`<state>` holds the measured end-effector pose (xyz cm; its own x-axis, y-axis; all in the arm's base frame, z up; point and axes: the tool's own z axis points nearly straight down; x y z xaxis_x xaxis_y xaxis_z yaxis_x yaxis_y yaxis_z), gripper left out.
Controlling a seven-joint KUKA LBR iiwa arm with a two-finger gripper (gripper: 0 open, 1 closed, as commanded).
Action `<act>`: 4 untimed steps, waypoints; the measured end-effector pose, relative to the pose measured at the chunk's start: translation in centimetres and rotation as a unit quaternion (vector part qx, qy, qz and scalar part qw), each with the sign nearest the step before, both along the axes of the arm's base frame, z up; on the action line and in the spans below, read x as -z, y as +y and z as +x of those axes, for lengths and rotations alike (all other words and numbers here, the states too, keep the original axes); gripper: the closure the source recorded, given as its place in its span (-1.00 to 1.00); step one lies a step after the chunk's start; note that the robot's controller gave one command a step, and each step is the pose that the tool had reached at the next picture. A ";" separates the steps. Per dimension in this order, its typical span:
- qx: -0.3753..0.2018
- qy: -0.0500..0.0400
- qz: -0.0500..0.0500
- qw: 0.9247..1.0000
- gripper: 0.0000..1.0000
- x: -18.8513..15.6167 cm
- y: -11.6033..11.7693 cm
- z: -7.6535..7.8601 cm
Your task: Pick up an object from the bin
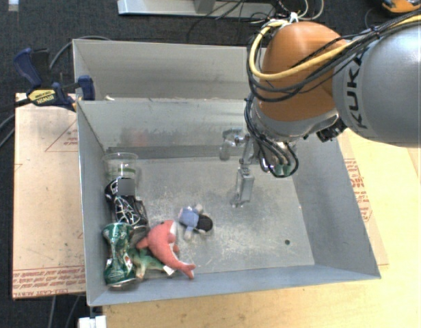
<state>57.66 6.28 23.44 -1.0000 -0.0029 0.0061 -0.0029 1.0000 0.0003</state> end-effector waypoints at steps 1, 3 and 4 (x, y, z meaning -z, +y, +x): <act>0.001 -0.004 0.000 1.000 -1.00 -0.5 -0.1 0.1; 0.029 -0.003 0.000 1.000 -1.00 15.6 -2.3 -3.2; 0.015 -0.003 0.002 1.000 -1.00 16.5 3.4 -5.9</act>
Offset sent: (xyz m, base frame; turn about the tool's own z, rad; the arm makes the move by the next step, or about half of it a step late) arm -0.0335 0.0026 -0.1624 0.0849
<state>51.75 9.72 6.97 -0.9996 0.0269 -0.0002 0.0269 0.9996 0.0048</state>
